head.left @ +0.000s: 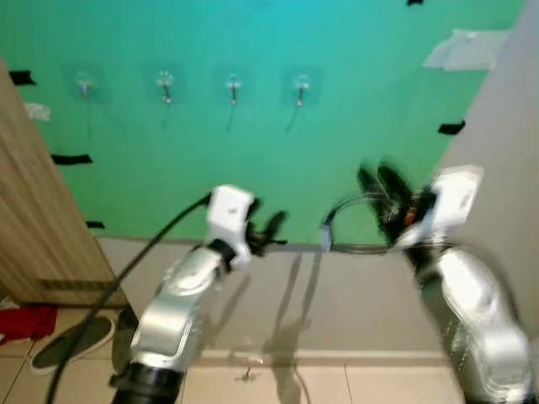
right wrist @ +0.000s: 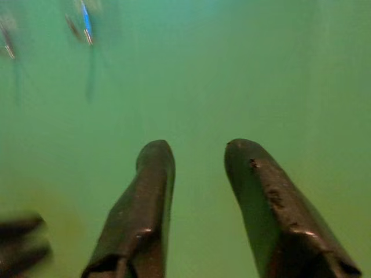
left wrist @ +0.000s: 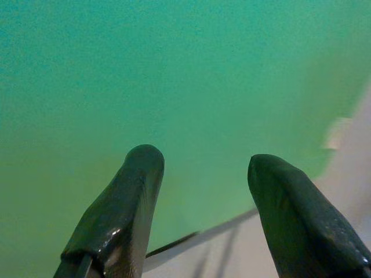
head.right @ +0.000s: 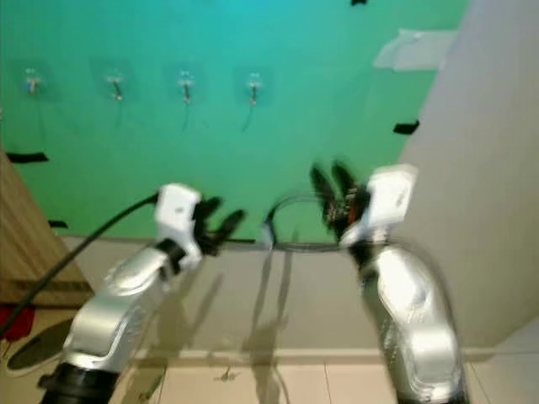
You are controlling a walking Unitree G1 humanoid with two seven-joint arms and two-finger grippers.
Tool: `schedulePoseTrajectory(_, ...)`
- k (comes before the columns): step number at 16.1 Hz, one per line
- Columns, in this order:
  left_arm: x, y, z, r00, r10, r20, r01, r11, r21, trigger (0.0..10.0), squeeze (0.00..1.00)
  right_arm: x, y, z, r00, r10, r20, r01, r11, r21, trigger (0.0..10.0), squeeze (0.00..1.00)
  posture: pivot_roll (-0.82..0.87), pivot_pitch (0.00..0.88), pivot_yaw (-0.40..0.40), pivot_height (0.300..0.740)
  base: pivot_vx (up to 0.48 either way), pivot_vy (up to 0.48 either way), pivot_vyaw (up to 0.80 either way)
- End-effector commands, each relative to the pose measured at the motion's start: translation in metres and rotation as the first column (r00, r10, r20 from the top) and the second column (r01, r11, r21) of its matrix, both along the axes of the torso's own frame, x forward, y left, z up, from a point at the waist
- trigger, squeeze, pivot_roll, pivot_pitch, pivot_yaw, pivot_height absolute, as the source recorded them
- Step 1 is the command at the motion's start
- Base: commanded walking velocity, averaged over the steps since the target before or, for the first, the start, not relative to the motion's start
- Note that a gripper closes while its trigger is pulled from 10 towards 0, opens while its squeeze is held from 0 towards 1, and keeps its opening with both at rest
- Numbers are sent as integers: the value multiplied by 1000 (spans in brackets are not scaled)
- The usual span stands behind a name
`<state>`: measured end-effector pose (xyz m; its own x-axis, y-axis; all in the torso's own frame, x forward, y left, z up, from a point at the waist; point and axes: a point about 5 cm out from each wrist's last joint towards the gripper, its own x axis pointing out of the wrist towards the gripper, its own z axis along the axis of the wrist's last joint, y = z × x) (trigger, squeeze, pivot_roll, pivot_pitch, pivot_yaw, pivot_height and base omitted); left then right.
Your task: Hang keys on a hook
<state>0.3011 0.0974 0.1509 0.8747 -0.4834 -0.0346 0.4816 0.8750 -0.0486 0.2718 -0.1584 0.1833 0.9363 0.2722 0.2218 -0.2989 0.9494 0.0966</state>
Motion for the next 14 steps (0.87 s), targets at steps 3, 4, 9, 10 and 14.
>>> schedulePoseTrajectory(3,-5,12,-1,997,67,42,-67,998,-2,10000,0,-18,-16,-34,987,-138,-81,138,990,-9,10000,1000,-111,0,-3,740,0,0,0)
schedulePoseTrajectory(4,-9,12,-5,998,57,38,-57,998,-4,10000,0,-24,-24,-51,968,-192,-161,189,981,-34,10000,1000,-116,0,-4,740,0,0,0)
schedulePoseTrajectory(9,-15,-4,-9,999,19,38,-18,999,-43,10000,0,-17,-24,-74,953,-215,-213,172,964,-204,10000,0,-136,0,0,740,0,-472,0)
schedulePoseTrajectory(10,-14,-4,-10,999,19,39,-17,999,-44,10000,0,-15,-24,-73,953,-220,-210,180,965,-192,10000,0,-138,0,-1,731,0,-469,0)
schedulePoseTrajectory(14,-7,-2,-12,999,11,40,-10,999,-39,10000,0,-16,-26,-73,953,-245,-176,214,960,-178,10000,0,-140,0,-7,687,0,-471,-111)
